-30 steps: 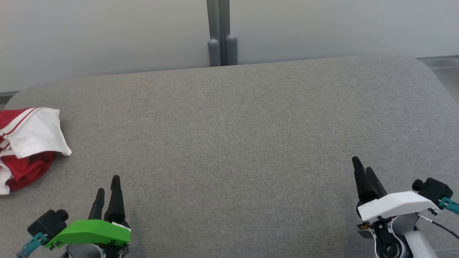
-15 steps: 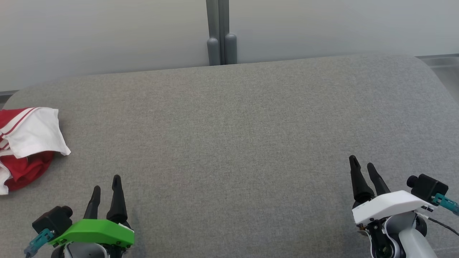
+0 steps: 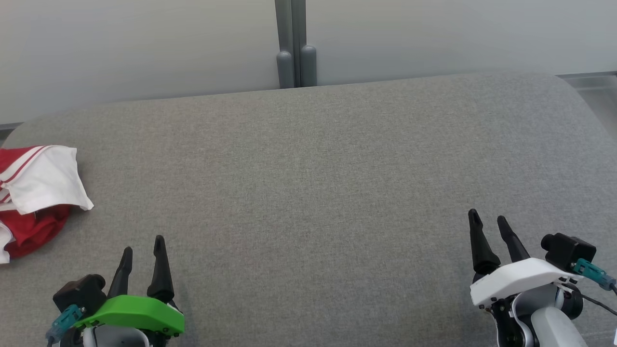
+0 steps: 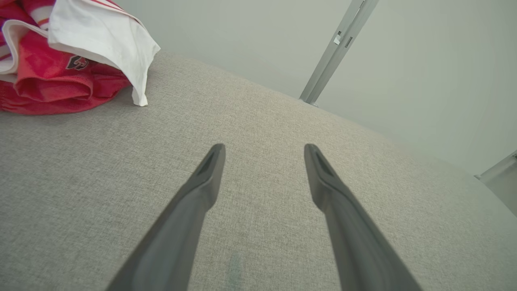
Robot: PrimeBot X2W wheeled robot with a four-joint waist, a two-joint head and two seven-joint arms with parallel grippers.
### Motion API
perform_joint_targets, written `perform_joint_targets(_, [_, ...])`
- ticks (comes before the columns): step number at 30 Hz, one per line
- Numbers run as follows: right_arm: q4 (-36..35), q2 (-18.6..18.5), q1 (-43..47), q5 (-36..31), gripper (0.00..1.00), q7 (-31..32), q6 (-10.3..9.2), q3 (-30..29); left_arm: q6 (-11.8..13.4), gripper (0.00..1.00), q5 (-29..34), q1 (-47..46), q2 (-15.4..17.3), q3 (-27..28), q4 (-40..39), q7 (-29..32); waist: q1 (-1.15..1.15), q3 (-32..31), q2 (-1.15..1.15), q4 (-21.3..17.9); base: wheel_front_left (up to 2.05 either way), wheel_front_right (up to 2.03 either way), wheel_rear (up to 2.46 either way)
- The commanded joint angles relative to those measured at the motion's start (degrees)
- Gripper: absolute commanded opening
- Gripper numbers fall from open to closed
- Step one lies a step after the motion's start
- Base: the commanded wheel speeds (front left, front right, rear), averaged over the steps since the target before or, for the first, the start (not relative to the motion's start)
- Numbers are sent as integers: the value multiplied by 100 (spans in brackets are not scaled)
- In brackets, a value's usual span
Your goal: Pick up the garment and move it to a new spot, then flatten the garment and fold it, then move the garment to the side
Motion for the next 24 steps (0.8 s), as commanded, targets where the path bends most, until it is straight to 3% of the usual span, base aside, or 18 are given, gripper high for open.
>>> perform_joint_targets(1, [-10,-30,-95,-155,100,-54,2,-12,17,100,153,-116,52,9,-28,-60,0,-4,0,-3,0,0,0])
perform_joint_targets(24, [177,-25,-106,-1349,100,-386,3,173,42,100,1443,-21,3,-28,120,-350,0,14,0,3,0,0,0])
